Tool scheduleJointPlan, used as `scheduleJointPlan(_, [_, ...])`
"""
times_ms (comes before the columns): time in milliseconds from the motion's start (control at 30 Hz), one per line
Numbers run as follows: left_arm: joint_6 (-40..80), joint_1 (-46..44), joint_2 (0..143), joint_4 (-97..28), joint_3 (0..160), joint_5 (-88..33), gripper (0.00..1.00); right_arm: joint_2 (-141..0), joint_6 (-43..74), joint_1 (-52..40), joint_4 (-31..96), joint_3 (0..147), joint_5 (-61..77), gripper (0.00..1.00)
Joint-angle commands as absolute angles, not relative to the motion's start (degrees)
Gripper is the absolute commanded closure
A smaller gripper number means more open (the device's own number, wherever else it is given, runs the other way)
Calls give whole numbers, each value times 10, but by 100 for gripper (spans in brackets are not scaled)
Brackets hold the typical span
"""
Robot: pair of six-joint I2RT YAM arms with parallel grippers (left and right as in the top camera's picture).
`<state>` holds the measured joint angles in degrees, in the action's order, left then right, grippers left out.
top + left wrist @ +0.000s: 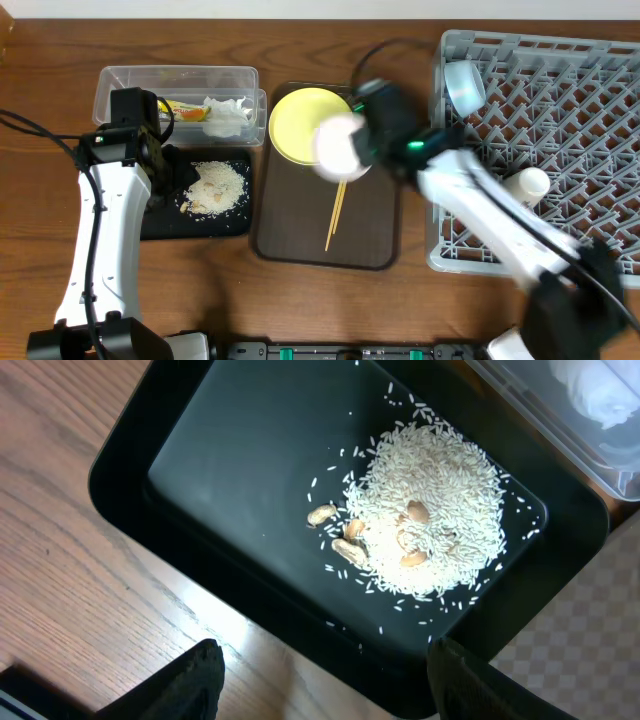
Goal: Sort waste into correct bins and load items into the dishwasher rack
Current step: 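Grasp the white bowl rim on the brown tray with the right gripper, then carry the white bowl with the right gripper and set it in the rack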
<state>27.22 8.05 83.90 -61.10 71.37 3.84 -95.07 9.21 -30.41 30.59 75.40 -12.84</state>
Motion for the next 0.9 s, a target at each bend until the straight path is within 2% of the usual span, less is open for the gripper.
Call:
scheduleJointPlan(0, [280,82,836,-612,715,48,32,-904,27,-258,290,765,-334,99])
scheduleJointPlan(233, [280,82,836,-610,715,48,32,-908,-167,-153,168,765,-536,99])
scheduleJointPlan(600, [280,82,836,-608,715,48,32,-1008,-441,-6,-26,765,-542,99])
scheduleJointPlan(867, [280,82,836,-608,715,48,32,-1099,-474,21,-81,765,-542,99])
